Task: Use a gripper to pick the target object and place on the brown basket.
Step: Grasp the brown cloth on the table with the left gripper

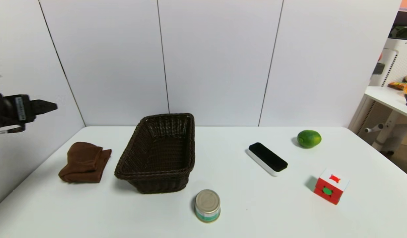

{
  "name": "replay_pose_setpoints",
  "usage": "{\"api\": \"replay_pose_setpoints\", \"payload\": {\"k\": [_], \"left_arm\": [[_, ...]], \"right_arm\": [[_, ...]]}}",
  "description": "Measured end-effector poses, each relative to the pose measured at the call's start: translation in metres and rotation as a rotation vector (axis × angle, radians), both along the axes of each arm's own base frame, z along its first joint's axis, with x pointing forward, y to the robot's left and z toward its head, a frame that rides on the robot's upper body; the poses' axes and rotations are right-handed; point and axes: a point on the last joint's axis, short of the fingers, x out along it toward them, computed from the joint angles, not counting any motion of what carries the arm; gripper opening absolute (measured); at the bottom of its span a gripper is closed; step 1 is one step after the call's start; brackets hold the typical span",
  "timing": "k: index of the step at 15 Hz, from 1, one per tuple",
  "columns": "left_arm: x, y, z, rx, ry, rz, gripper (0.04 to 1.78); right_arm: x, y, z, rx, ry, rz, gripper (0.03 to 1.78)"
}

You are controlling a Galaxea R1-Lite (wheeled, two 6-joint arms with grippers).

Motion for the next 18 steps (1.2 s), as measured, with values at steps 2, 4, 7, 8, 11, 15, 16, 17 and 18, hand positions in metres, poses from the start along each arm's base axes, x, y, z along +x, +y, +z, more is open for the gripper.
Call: {"api": "replay_pose_setpoints", "payload": {"k": [2, 4, 7, 8, 11, 15, 16, 17, 18], "left_arm": [[0.055, 0.016, -0.019, -0.027, 0.138, 0.015, 1.69], [0.095, 0.029, -0.042, -0.059, 0.280, 0.026, 1.69], [0.129, 0.041, -0.086, -0.116, 0.515, 0.018, 1.69], [0.132, 0.042, -0.099, -0.144, 0.581, -0.007, 1.69], [0.134, 0.040, -0.123, -0.212, 0.714, -0.100, 1.69], [0.135, 0.032, -0.133, -0.216, 0.773, -0.133, 1.69], [0.136, 0.029, -0.135, -0.215, 0.781, -0.140, 1.69], [0.137, 0.026, -0.137, -0.211, 0.788, -0.146, 1.69], [0.137, 0.024, -0.140, -0.211, 0.798, -0.151, 1.69]], "right_arm": [[0.000, 0.000, 0.000, 0.000, 0.000, 0.000, 1.70], [0.000, 0.000, 0.000, 0.000, 0.000, 0.000, 1.70], [0.000, 0.000, 0.000, 0.000, 0.000, 0.000, 1.70], [0.000, 0.000, 0.000, 0.000, -0.001, 0.000, 1.70], [0.000, 0.000, 0.000, 0.000, 0.000, 0.000, 1.70], [0.000, 0.000, 0.000, 0.000, -0.001, 0.000, 1.70], [0.000, 0.000, 0.000, 0.000, -0.001, 0.000, 1.70], [0.000, 0.000, 0.000, 0.000, 0.000, 0.000, 1.70], [0.000, 0.000, 0.000, 0.000, -0.001, 0.000, 1.70]]}}
